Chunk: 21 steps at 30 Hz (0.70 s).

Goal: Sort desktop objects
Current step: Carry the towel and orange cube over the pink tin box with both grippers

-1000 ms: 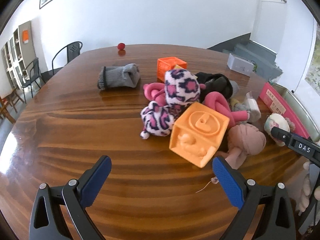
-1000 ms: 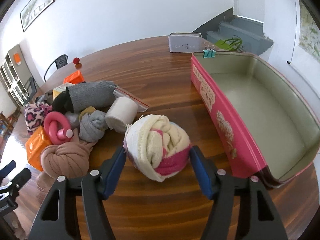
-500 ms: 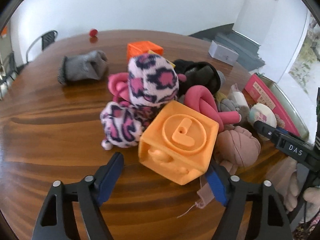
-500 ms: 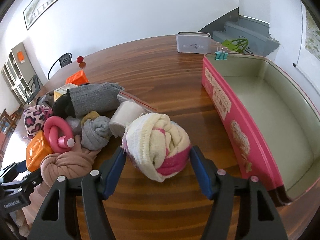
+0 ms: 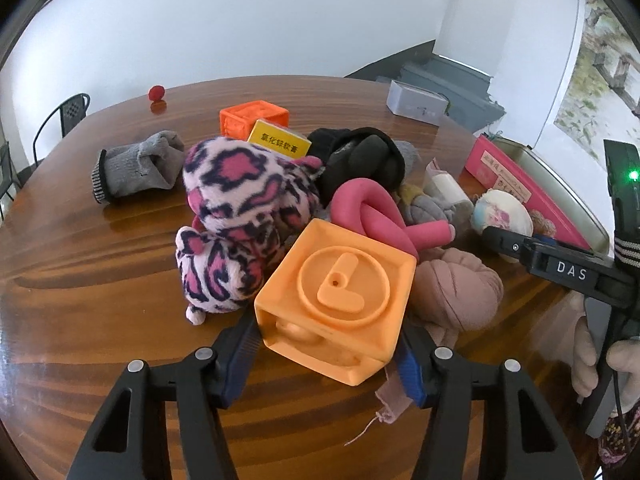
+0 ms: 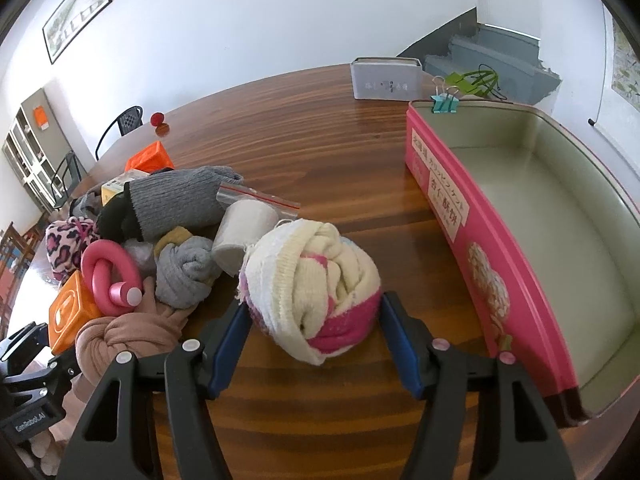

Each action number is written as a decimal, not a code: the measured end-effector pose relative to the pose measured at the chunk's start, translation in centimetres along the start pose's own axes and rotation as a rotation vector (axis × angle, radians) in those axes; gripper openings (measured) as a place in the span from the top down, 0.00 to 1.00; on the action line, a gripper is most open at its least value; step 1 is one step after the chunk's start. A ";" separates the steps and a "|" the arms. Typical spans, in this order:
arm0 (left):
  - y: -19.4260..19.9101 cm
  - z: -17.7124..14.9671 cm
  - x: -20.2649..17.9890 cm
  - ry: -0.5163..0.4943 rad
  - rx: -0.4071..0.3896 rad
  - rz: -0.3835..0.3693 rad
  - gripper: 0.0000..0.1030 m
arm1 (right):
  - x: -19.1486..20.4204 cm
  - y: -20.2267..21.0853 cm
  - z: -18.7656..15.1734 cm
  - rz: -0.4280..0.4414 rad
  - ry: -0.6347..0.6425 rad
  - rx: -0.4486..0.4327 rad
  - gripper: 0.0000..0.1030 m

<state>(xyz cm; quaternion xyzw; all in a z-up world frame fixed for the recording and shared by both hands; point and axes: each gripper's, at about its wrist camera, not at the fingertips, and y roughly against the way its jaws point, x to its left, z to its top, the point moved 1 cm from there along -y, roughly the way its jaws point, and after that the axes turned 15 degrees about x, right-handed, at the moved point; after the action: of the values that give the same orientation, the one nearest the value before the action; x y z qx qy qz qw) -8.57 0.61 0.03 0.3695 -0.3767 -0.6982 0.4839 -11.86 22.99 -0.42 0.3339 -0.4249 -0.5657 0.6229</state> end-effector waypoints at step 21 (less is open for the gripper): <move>3.0 -0.7 0.9 0.076 -0.120 0.118 0.40 | 1.8 2.0 -1.6 0.023 0.062 -0.072 0.34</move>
<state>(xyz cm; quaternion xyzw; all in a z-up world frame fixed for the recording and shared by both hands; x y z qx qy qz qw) -7.01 -1.06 2.27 0.3431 -0.3367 -0.6754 0.5592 -9.52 21.41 0.99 0.3236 -0.3889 -0.5627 0.6537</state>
